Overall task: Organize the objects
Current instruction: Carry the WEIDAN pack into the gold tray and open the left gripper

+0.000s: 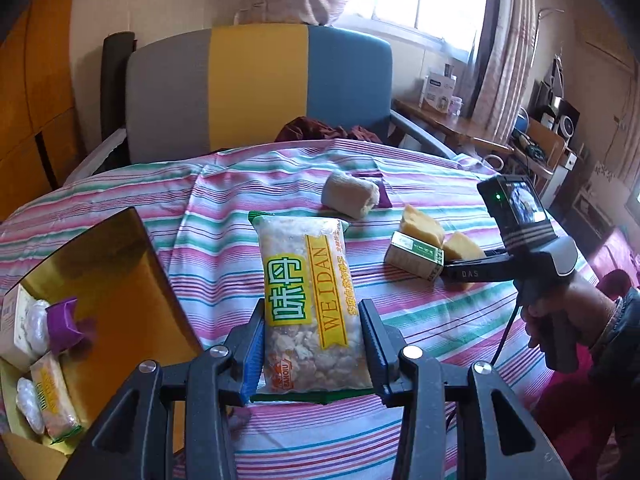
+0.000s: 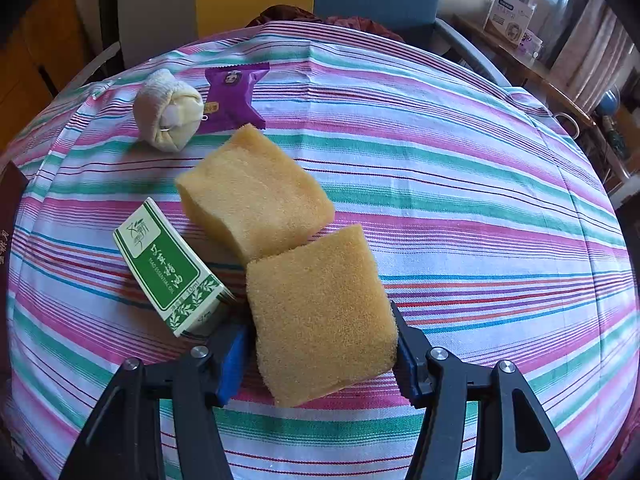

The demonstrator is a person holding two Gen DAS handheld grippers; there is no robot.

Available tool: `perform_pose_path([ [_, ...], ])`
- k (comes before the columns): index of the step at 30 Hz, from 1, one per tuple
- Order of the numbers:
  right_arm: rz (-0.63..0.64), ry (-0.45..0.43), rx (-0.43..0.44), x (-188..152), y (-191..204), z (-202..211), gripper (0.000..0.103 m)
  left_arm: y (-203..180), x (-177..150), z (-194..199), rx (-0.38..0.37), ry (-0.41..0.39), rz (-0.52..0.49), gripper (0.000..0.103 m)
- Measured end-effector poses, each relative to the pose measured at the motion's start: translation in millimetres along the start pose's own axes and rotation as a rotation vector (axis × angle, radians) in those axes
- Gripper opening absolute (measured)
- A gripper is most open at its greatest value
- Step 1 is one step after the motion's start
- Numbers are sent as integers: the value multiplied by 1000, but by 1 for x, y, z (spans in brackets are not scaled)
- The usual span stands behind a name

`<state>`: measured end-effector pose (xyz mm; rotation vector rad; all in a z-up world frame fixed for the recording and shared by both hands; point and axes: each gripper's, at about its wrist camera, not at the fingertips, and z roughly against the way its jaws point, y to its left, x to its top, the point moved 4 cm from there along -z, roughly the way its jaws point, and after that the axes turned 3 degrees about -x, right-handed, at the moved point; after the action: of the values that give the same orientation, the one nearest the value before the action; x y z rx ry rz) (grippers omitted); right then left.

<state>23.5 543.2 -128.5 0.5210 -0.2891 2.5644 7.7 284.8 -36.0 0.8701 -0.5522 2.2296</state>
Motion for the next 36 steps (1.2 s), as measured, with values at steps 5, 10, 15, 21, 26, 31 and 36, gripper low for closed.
perform_pose_path([
  [5,2,-3,-4,0,0,0,61,20,-2,9,4,-3,48,43],
  [10,5,-4,-7,0,-1,0,61,54,-8,19,29,1,135,43],
  [15,13,-4,-15,0,-1,0,61,102,-15,31,55,4,263,43],
  [21,19,-3,-22,2,-1,-2,61,177,-25,33,110,36,460,43],
  [26,25,-2,-28,1,-1,-2,61,213,-17,23,108,41,545,43],
  [31,29,-2,-30,2,-2,-2,61,235,1,-7,121,39,586,43],
  [36,31,-2,-30,2,-1,-3,61,260,7,-45,210,106,613,43],
])
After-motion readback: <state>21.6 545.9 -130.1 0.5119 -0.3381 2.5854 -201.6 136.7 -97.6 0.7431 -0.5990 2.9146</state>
